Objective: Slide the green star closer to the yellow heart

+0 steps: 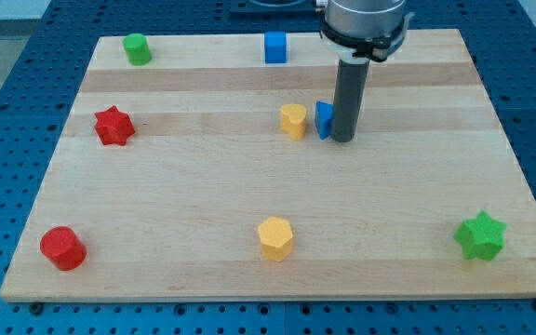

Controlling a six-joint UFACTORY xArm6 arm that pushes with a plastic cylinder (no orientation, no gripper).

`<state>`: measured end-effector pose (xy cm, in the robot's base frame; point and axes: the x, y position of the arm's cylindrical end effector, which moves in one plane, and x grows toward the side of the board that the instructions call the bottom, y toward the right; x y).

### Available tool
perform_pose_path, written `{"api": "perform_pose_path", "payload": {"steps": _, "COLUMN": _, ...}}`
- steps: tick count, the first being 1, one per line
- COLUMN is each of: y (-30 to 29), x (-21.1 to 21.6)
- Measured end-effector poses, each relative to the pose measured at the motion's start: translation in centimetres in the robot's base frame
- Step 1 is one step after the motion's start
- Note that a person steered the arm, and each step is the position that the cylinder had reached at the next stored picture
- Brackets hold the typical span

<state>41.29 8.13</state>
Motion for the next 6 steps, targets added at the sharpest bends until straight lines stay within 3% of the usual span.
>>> {"api": "perform_pose_path", "payload": {"steps": 1, "y": 0.1, "x": 0.0}}
{"api": "perform_pose_path", "payload": {"steps": 3, "y": 6.2, "x": 2.9}}
{"api": "perform_pose_path", "payload": {"steps": 6, "y": 14.9, "x": 13.0}}
